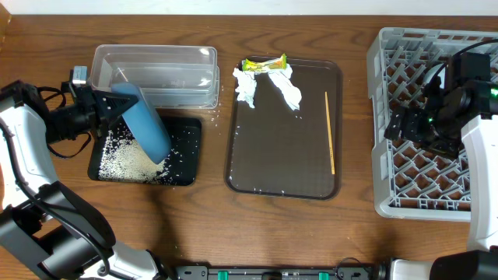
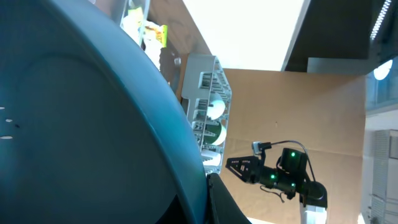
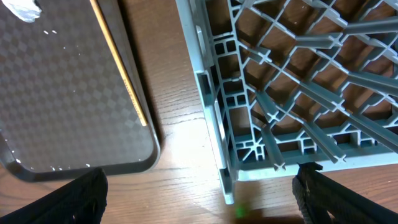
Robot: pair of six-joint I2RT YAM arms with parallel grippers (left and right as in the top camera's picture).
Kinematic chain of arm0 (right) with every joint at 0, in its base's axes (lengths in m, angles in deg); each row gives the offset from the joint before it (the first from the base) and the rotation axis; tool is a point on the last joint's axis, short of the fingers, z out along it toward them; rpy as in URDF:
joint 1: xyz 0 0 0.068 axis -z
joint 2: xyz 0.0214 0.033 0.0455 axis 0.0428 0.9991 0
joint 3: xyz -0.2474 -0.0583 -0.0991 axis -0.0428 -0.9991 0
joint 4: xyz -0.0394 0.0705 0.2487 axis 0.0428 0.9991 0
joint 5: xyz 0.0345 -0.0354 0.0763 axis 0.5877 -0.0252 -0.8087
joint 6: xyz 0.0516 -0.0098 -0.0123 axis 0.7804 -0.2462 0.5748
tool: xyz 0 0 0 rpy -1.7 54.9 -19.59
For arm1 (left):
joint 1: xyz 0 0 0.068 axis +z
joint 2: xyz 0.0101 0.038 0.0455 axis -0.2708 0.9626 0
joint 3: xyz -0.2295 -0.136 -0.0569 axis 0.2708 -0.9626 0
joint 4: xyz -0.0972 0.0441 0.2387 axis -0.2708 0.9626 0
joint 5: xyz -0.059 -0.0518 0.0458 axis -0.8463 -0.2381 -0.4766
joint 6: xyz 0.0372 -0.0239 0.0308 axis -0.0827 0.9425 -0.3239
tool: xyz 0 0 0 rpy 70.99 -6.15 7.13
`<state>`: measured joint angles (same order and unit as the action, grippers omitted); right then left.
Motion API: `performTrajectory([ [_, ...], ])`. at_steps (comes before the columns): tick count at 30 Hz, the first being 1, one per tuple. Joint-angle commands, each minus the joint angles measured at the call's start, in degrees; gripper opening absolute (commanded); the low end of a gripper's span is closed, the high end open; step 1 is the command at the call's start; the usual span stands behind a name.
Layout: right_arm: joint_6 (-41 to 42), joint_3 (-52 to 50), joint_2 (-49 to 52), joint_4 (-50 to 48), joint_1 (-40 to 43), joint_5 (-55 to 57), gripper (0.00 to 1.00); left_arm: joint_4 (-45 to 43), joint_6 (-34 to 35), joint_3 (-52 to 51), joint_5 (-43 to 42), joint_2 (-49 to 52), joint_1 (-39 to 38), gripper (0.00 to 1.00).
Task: Sort waste into correct bins and load items into the dishwasher rack
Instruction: 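Tip the rice out of the blue bowl onto the black tray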
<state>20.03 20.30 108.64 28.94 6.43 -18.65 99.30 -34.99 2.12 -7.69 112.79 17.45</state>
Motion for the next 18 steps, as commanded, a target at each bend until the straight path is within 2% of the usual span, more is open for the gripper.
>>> performTrajectory([
  [1, -0.2, 0.1, -0.3, 0.2, 0.4, 0.3, 0.95, 1.4, 4.2, -0.1, 4.4, -0.5, 0.2, 0.06],
  [2, -0.2, 0.1, -0.3, 0.2, 0.4, 0.4, 0.95, 2.5, 5.1, -0.1, 4.5, -0.5, 0.2, 0.06],
  [3, -0.2, 0.1, -0.3, 0.2, 0.4, 0.4, 0.95, 3.8, 3.0, -0.1, 1.7, -0.5, 0.2, 0.06],
  [5, -0.2, 0.1, -0.3, 0.2, 0.4, 0.4, 0.95, 6.4, -8.5, -0.1, -6.3, -0.7, 0.2, 0.06],
  [6, -0.2, 0.1, -0.3, 0.2, 0.4, 0.4, 0.95, 6.7, -11.0, -0.1, -7.5, -0.7, 0.3, 0.06],
  [8, -0.2, 0.1, -0.3, 0.3, 0.4, 0.4, 0.95, 4.0, -10.0, -0.1, -4.9, -0.5, 0.5, 0.06],
  [10, -0.2, 0.1, -0.3, 0.3, 0.4, 0.4, 0.95, 2.4, -4.4, -0.1, -1.6, -0.3, 0.5, 0.06],
  [11, -0.2, 0.1, -0.3, 0.3, 0.4, 0.4, 0.95, 3.0, -3.7, -0.1, -2.5, -0.2, 0.5, 0.06],
  [14, -0.2, 0.1, -0.3, 0.3, 0.4, 0.4, 0.95, 4.9, -9.9, -0.1, -8.2, -0.5, 0.5, 0.06],
  [18, -0.2, 0.1, -0.3, 0.3, 0.4, 0.3, 0.95, 3.7, -6.2, -0.1, -6.0, -0.1, 0.8, 0.06],
])
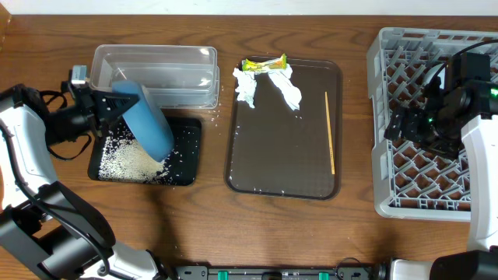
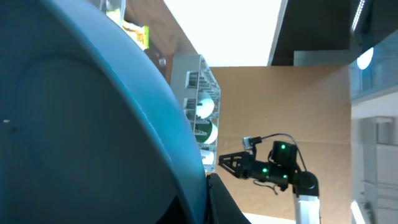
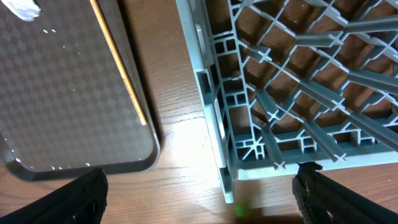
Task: Sort waste into correct bins and load items into the dishwasher rack
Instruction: 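Tip the rice out of the blue bowl onto the black tray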
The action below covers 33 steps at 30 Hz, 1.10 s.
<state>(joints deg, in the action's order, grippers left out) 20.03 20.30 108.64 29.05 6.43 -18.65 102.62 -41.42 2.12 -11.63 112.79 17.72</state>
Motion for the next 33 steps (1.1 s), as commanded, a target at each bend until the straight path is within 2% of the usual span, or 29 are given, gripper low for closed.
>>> performTrajectory([
  [1, -0.2, 0.1, -0.3, 0.2, 0.4, 0.3, 0.95, 0.4, 0.2, -0.1, -2.2, -0.2, 0.5, 0.06],
  [6, -0.2, 0.1, -0.3, 0.2, 0.4, 0.4, 0.95, 0.1, 0.8, -0.1, 0.4, -0.2, 0.5, 0.06],
  [11, -0.2, 0.1, -0.3, 0.0, 0.4, 0.3, 0.95, 0.2, 10.0, -0.1, 8.2, -0.1, 0.4, 0.07],
  [12, -0.2, 0.1, -0.3, 0.0, 0.4, 0.3, 0.95, 0.7, 8.2, -0.1, 5.6, -0.2, 0.3, 0.06],
  [15, -0.2, 0.1, -0.3, 0.2, 0.4, 0.3, 0.95, 6.7, -9.4, -0.1, -5.8, -0.2, 0.3, 0.06],
  [16, -0.2, 0.1, -0.3, 0.2, 0.4, 0.4, 0.95, 7.0, -10.7, -0.1, -5.8, -0.2, 0.3, 0.06],
  [17, -0.2, 0.1, -0.3, 0.3, 0.4, 0.3, 0.95, 5.5, -9.8, -0.1, -4.0, 0.0, 0.3, 0.06],
  [19, -0.2, 0.1, -0.3, 0.3, 0.4, 0.3, 0.95, 3.3, -1.9, -0.1, -0.1, 0.4, 0.3, 0.06],
  [20, -0.2, 0.1, -0.3, 0.3, 0.4, 0.4, 0.95, 4.0, 0.1, -0.1, -0.9, 0.4, 0.3, 0.06],
  [23, -0.2, 0.1, -0.3, 0.2, 0.4, 0.4, 0.95, 9.8, -10.5, -0.1, -10.1, -0.4, 0.1, 0.06],
  [33, -0.2, 0.1, -0.3, 0.4, 0.4, 0.4, 0.95, 9.6, -10.6, 0.0, -4.6, -0.5, -0.4, 0.06],
])
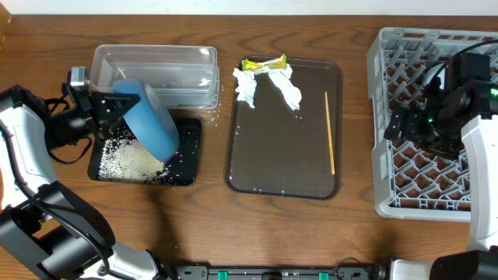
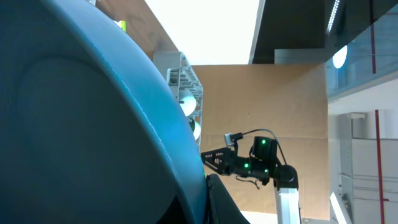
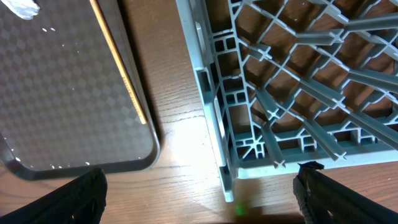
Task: Sort waste into correct bins and load items into the dishwasher rack
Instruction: 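Tip the rice out of the blue bowl onto the black tray, then carry the empty blue bowl back and set it on the brown tray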
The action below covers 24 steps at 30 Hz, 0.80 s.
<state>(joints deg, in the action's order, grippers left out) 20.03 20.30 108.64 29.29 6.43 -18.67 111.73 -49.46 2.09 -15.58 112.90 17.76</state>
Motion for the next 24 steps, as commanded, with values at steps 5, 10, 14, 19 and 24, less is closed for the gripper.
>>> performTrajectory([
  [5, -0.2, 0.1, -0.3, 0.1, 0.4, 0.4, 0.95, 0.1, -2.6, 0.0, 2.3, -0.6, -1.6, 0.06],
  [10, -0.2, 0.1, -0.3, 0.1, 0.4, 0.4, 0.95, -0.2, -3.3, 0.0, 4.2, -2.0, -7.1, 0.06],
  [14, -0.2, 0.1, -0.3, 0.2, 0.4, 0.4, 0.95, -2.4, -3.2, 0.0, 6.9, -3.3, -15.2, 0.06],
  [19, -0.2, 0.1, -0.3, 0.1, 0.4, 0.4, 0.95, -5.4, -3.0, 0.0, 12.1, -3.7, -26.7, 0.06],
  [24, -0.2, 0.1, -0.3, 0.1, 0.4, 0.4, 0.95, -14.4, 5.3, 0.0, 21.8, -3.6, -38.8, 0.06],
])
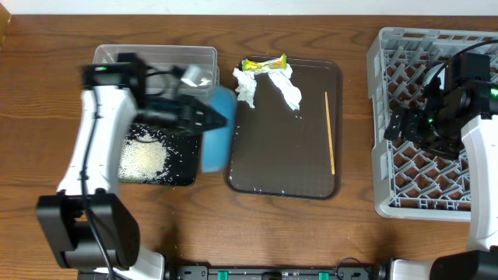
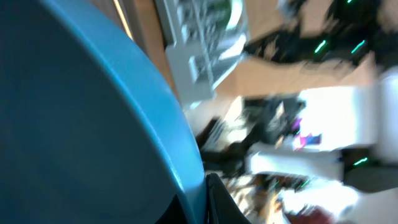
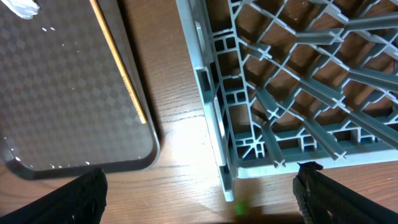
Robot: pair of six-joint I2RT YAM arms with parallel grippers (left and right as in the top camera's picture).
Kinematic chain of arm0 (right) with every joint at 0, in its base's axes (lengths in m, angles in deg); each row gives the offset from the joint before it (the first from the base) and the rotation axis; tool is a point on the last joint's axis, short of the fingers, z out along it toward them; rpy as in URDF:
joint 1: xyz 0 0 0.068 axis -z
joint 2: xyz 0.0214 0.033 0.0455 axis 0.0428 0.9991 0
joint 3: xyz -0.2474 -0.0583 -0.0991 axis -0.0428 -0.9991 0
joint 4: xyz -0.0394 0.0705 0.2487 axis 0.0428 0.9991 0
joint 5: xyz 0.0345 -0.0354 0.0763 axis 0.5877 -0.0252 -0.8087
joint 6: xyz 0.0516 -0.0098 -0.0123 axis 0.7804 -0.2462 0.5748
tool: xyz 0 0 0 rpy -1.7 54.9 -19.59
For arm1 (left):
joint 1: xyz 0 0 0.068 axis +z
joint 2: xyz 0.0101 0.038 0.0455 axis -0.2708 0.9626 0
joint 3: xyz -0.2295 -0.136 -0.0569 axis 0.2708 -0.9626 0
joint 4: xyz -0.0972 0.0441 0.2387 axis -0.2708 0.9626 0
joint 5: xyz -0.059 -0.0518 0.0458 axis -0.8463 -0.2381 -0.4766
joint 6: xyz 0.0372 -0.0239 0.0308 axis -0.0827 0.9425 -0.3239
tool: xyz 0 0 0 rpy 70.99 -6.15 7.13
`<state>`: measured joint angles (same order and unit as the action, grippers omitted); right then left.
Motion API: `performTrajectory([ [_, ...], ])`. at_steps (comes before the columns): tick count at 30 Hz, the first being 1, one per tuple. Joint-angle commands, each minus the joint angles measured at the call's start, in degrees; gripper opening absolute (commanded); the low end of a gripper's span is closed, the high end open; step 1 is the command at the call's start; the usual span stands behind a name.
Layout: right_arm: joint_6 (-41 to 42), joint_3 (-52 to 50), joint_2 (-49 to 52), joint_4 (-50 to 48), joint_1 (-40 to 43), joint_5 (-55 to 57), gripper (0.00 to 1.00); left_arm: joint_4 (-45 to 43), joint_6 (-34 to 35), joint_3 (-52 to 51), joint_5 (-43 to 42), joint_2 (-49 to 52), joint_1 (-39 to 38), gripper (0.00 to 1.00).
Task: Sort waste into correct bins and load items into the dishwasher rack
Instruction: 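Carry the empty blue bowl back and set it on the brown tray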
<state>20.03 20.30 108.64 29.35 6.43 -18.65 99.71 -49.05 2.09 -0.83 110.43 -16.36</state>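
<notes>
My left gripper [image 1: 212,118] is shut on a blue cup [image 1: 218,131], held on its side above the gap between the black bin [image 1: 187,177] and the brown tray [image 1: 284,167]. In the left wrist view the blue cup [image 2: 81,124] fills the blurred frame, with one fingertip [image 2: 216,202] against its rim. A pile of rice [image 1: 145,159] lies in the black bin. My right gripper [image 1: 398,124] hovers open over the left edge of the grey dishwasher rack [image 1: 389,204]; the right gripper [image 3: 202,199] holds nothing.
A clear plastic bin [image 1: 156,56] stands behind the black one. On the tray lie two crumpled tissues [image 1: 249,87], a green-yellow wrapper [image 1: 264,64] and a chopstick [image 1: 330,132]. The right wrist view shows the chopstick [image 3: 118,68] and the rack's corner [image 3: 227,180].
My left arm has moved right with the blue cup, from over the black bin to the bin's right edge beside the tray. The right arm has not moved.
At first my left gripper held the blue cup tilted over the black bin, rice lying beneath it. It stayed there for the following two moments, tilting only slightly. Now the cup hangs between bin and tray. My right gripper stayed open at the rack throughout.
</notes>
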Motion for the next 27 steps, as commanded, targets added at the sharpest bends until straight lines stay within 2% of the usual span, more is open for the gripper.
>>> performTrajectory([
  [1, -0.2, 0.1, -0.3, 0.0, 0.4, 0.3, 0.95, -4.0, 6.6, 0.0, 9.2, -1.0, -6.4, 0.06],
  [5, -0.2, 0.1, -0.3, 0.1, 0.4, 0.3, 0.95, -13.0, 16.5, 0.0, 21.8, -0.9, -15.4, 0.06],
  [12, -0.2, 0.1, -0.3, 0.1, 0.4, 0.3, 0.95, -24.8, 24.4, 0.0, 34.8, -0.8, -27.7, 0.06],
  [18, -0.2, 0.1, -0.3, 0.0, 0.4, 0.3, 0.96, -30.6, 33.3, 0.0, 47.3, 0.2, -35.1, 0.07],
  [21, -0.2, 0.1, -0.3, 0.0, 0.4, 0.3, 0.96, -32.0, 36.9, 0.0, 49.9, 1.2, -37.5, 0.08],
  [27, -0.2, 0.1, -0.3, 0.0, 0.4, 0.3, 0.96, -35.0, 37.1, 0.0, 49.8, 2.6, -40.5, 0.16],
])
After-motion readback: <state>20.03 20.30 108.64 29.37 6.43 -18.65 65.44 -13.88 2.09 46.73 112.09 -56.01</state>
